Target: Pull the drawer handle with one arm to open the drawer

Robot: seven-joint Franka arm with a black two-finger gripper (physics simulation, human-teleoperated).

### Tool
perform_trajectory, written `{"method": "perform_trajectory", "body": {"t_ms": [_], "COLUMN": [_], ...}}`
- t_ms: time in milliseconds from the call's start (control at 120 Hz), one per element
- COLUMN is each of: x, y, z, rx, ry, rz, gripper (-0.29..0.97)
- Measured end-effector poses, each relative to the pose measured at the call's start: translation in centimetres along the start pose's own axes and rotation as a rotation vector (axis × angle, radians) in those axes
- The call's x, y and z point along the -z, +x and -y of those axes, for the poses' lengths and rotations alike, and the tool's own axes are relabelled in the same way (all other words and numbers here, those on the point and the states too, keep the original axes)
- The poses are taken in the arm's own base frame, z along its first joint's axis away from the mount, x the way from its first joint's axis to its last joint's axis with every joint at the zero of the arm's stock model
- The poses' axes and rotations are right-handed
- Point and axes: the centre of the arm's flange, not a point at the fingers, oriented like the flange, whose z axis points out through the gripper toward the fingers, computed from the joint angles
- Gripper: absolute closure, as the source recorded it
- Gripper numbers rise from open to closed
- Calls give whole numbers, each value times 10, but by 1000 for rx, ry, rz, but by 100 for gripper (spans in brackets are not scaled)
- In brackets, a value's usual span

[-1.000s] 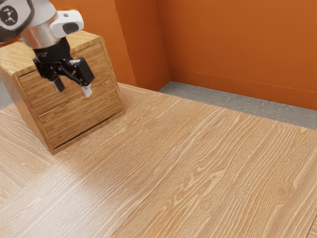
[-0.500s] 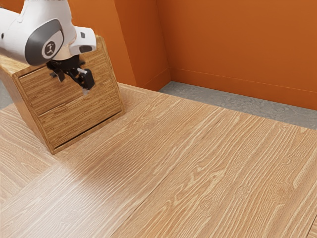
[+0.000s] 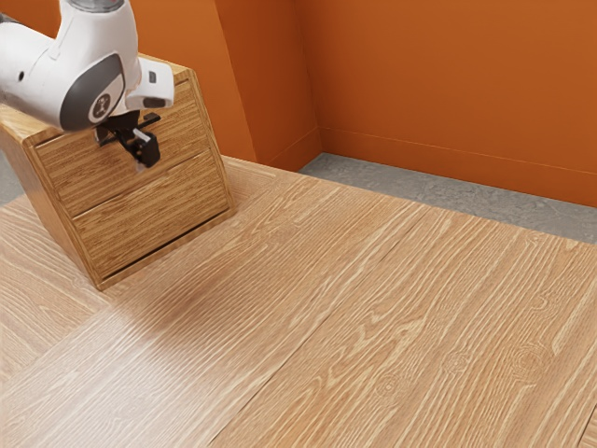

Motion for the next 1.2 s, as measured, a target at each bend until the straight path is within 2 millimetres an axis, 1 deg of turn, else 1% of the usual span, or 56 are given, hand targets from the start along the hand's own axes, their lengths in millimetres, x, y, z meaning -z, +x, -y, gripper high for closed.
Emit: {"method": "perform_trajectory", "body": {"t_ms": [50, 125, 225, 417, 475, 792, 1067, 1200], "x": [0, 7, 4, -13, -16, -26, -32, -34], "y": [9, 19, 25, 22, 21, 23, 21, 24], "z": [-2, -5, -4, 18, 21, 19, 24, 19], "rx": [-8, -18, -24, 1, 3, -12, -10, -18], "ry": [11, 22, 30, 26, 23, 18, 16, 10], "rz": [-10, -33, -36, -28, -24, -14, -9, -11], "gripper": [0, 0, 0, 0, 0, 0, 0, 0]}}
